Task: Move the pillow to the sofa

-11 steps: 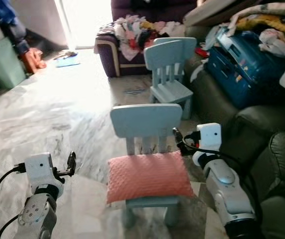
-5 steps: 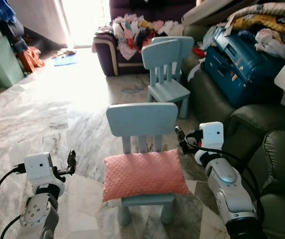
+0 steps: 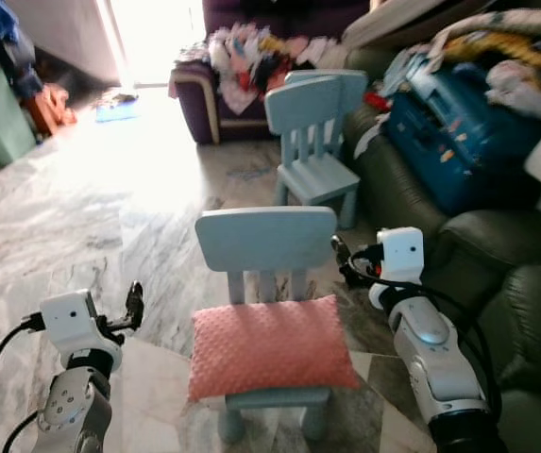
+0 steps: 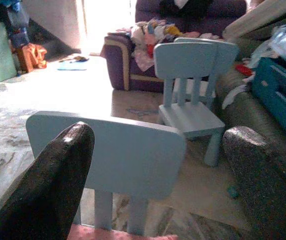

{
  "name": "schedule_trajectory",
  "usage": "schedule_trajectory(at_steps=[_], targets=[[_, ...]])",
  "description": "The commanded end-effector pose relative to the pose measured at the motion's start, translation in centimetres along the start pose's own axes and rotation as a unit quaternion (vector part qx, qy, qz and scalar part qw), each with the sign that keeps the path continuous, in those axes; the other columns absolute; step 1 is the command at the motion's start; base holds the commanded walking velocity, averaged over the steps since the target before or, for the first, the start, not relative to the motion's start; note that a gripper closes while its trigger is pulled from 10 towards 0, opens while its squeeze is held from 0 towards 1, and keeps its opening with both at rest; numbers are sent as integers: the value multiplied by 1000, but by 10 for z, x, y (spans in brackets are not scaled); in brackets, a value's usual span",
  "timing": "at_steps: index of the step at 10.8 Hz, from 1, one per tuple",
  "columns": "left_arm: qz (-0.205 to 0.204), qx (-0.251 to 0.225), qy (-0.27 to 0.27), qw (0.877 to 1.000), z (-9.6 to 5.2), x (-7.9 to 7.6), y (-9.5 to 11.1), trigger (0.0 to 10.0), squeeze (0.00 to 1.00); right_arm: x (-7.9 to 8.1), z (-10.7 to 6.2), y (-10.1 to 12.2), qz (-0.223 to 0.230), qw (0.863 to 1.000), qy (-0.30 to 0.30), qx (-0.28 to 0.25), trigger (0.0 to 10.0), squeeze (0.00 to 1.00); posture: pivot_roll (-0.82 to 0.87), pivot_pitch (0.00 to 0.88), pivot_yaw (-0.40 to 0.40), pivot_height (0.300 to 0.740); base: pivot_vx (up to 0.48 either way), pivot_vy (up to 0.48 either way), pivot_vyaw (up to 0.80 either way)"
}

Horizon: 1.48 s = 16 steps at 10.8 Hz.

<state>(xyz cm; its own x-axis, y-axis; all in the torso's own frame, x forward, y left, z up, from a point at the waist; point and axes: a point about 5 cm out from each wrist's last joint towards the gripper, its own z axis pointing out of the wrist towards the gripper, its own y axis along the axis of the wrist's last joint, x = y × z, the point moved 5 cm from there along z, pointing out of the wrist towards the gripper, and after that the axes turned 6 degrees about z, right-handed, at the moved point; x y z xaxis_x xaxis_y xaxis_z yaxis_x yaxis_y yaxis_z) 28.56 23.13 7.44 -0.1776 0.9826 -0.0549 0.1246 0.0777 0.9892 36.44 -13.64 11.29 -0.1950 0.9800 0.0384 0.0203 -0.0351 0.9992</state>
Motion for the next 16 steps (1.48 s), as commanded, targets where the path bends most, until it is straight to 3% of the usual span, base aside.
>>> schedule_trajectory(at_steps=[1, 9, 13, 14, 16], targets=[[2, 1, 10, 1000, 2, 4, 0, 10000, 0, 3, 3, 4, -6, 1000, 8, -6, 10000, 0, -182, 0, 33, 740, 458, 0, 0], [2, 6, 25, 1000, 0, 5, -5, 10000, 0, 5, 3, 5, -14, 1000, 18, -6, 10000, 0, -182, 0, 26, 740, 33, 0, 0], [11, 31, 48, 998, -1, 15, -19, 10000, 0, 18, 10, 5, 5, 999, 47, 5, 10000, 0, -172, 4, 19, 740, 0, 0, 0], [12, 41, 53, 998, -4, 18, -27, 10000, 0, 18, 11, 4, 21, 999, 46, 11, 10000, 0, -167, 7, 15, 740, 0, 0, 0], [14, 82, 47, 995, -33, 16, -54, 10000, 0, 20, 2, -7, 25, 997, 66, 34, 10000, 0, -144, 42, 2, 740, 0, 0, 0]])
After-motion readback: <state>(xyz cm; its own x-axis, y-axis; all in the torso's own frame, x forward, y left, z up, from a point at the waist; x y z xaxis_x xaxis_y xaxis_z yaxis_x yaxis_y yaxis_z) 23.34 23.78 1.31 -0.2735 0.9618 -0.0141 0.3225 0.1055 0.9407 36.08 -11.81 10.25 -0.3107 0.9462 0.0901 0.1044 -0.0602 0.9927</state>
